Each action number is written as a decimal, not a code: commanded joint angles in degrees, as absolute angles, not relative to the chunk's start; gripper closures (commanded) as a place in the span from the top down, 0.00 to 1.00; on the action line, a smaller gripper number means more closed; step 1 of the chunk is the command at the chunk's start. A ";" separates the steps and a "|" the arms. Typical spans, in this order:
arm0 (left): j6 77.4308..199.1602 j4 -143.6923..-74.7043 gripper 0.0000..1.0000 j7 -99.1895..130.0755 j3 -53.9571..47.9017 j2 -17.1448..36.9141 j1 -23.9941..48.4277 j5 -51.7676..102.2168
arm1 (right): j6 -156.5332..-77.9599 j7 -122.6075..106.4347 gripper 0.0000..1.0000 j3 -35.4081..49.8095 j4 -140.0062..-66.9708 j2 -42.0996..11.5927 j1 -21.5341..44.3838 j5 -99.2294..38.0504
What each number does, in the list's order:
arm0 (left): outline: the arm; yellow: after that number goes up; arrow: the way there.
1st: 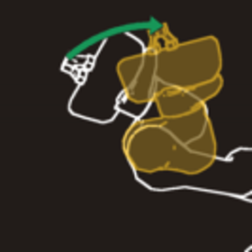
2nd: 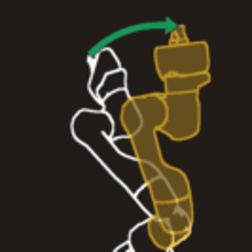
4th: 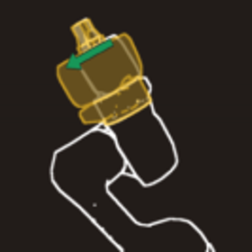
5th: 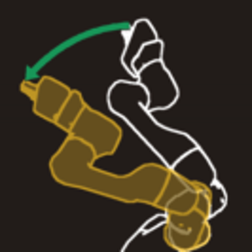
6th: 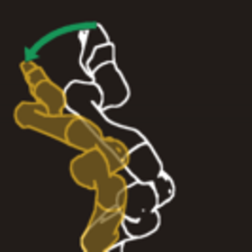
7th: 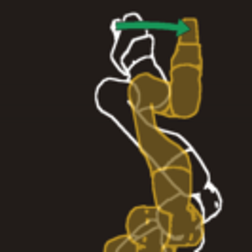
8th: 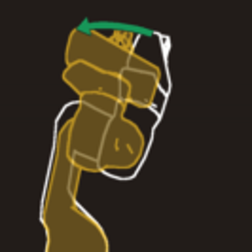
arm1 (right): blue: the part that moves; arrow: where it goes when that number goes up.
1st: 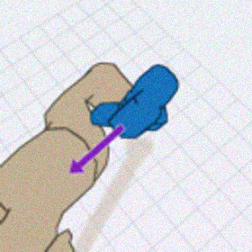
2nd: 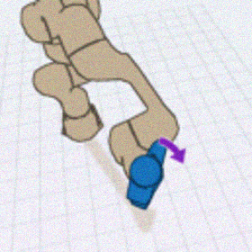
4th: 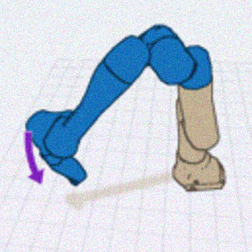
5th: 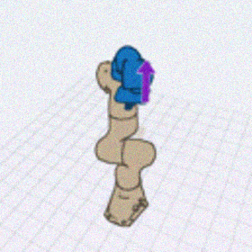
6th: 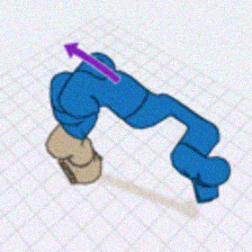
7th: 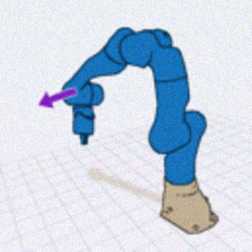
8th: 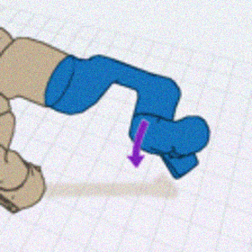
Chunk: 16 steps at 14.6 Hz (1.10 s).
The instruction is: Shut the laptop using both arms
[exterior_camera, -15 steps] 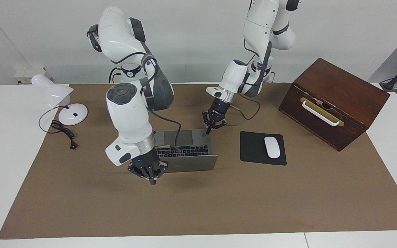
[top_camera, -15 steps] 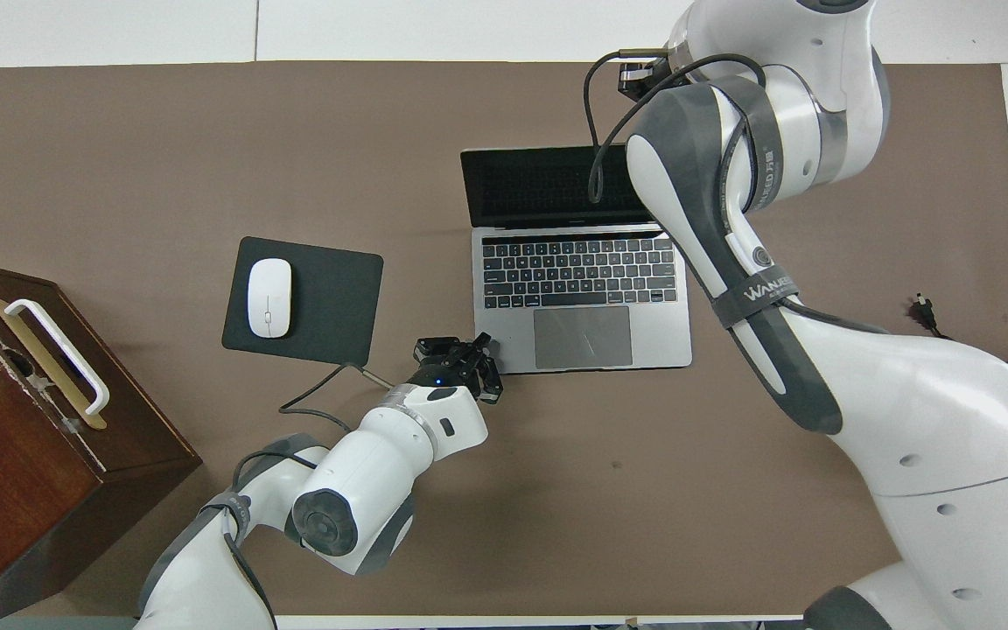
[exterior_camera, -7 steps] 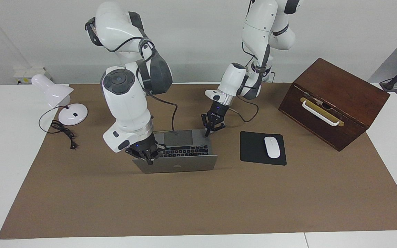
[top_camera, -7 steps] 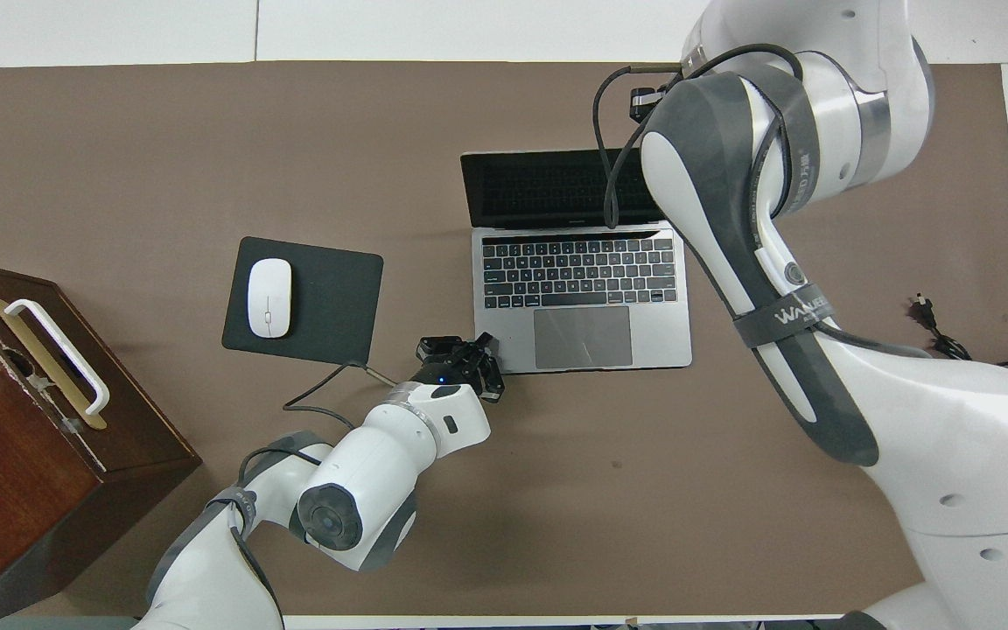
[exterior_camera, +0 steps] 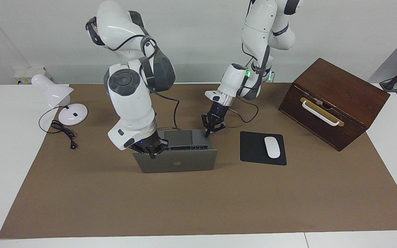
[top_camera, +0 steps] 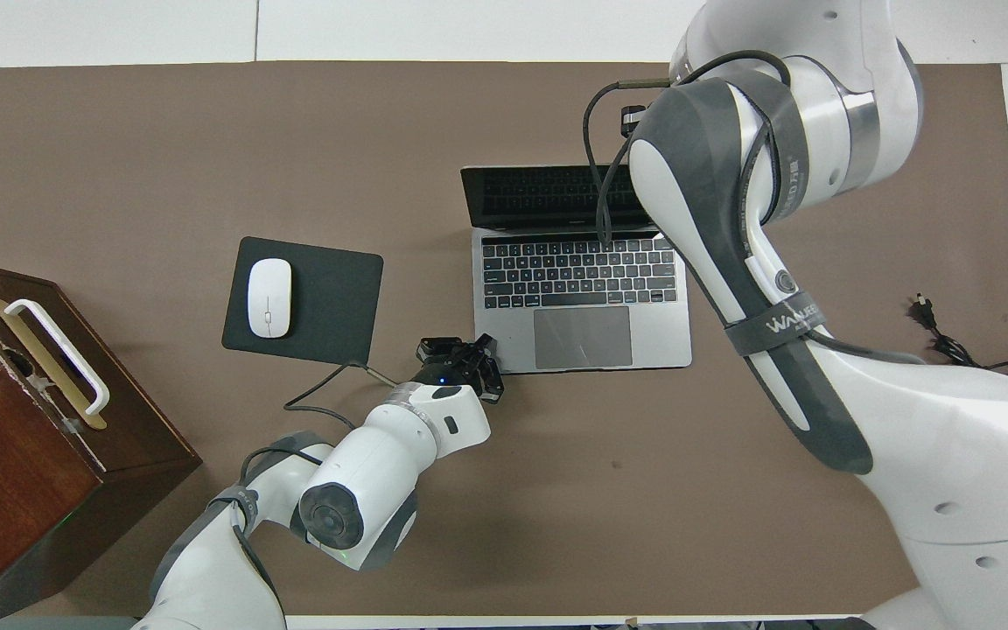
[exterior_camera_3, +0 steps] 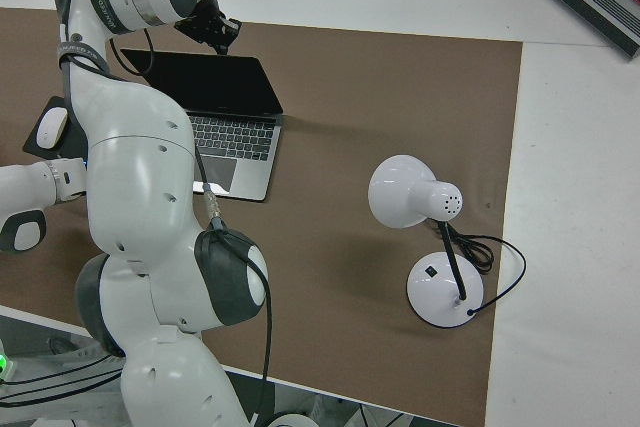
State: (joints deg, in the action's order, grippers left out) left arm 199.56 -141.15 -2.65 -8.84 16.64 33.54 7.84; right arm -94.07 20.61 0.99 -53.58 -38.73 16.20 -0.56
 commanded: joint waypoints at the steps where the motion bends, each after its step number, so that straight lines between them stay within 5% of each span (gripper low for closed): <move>1: 200.57 -140.80 0.00 -3.43 -7.91 18.02 34.72 7.56 | -92.64 21.36 0.00 1.58 -56.78 -36.39 15.38 -4.64; 16: 200.65 -141.24 0.00 -7.12 -7.82 18.98 34.63 7.65 | -92.37 22.32 0.00 1.67 -74.61 -27.69 14.33 -9.23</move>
State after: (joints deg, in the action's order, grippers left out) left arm 199.63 -141.15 -6.06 -8.84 16.70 33.58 7.83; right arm -92.38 21.02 0.97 -68.31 -31.55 15.28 -7.90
